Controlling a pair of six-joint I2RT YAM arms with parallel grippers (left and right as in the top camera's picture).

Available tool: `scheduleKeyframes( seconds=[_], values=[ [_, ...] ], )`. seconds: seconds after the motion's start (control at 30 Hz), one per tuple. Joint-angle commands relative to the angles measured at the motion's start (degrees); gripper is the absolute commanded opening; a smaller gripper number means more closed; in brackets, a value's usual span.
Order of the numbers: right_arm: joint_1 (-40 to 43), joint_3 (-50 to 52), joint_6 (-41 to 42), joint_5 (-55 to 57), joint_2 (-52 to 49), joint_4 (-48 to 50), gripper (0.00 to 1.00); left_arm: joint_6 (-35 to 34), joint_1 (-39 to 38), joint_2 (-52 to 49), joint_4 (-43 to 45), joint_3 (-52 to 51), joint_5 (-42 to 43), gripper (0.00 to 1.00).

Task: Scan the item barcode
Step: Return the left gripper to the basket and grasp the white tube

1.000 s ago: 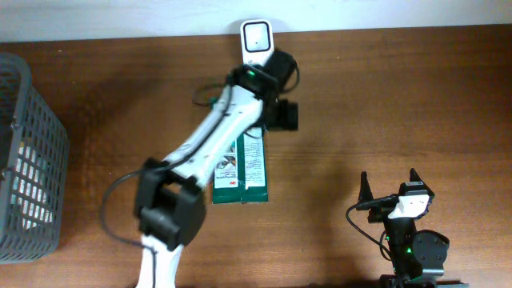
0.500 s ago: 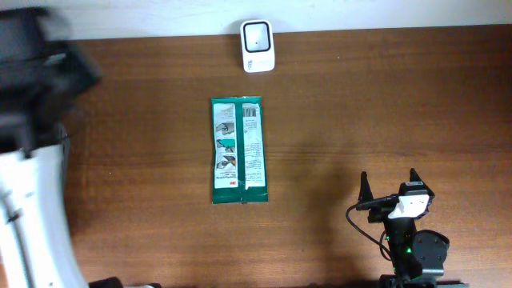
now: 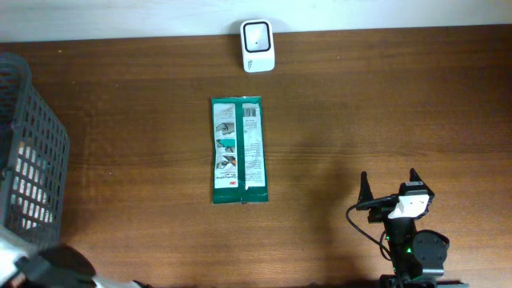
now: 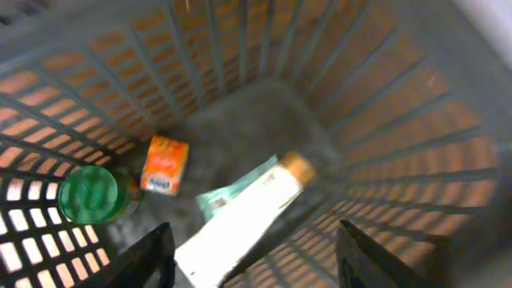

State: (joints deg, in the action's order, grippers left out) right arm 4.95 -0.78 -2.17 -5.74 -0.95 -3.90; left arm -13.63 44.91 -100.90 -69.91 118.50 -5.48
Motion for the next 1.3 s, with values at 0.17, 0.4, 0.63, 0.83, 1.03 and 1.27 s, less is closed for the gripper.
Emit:
scheduleKeyframes(
  seconds=[0.17, 0.4, 0.63, 0.83, 1.03, 1.27],
  values=[
    [0.33, 0.46, -0.39, -0.70, 0.11, -0.02, 0.98, 8.61, 0.28, -4.28, 1.86, -6.32, 3.19, 0.61],
    [0.33, 0.46, -0.39, -0.70, 0.11, -0.02, 0.98, 16.50, 0.28, -4.28, 13.25, -23.98, 6.23, 0.62],
    [0.33, 0.46, -0.39, -0.70, 0.11, -0.02, 0.98, 21.77, 0.28, -4.76, 21.22, -31.67, 6.23, 0.60],
    [0.33, 0.46, -0.39, -0.70, 0.11, -0.02, 0.98, 24.79, 0.28, -9.07, 22.38, -31.91, 6.40, 0.60],
    [0.33, 0.46, -0.39, -0.70, 0.11, -0.02, 0.98, 27.02, 0.28, -13.14, 23.12, -31.91, 7.93, 0.59],
    [0.33, 0.46, -0.42, -0.70, 0.11, -0.02, 0.98, 27.04, 0.28, -15.32, 23.54, -31.95, 7.69, 0.56]
  ],
)
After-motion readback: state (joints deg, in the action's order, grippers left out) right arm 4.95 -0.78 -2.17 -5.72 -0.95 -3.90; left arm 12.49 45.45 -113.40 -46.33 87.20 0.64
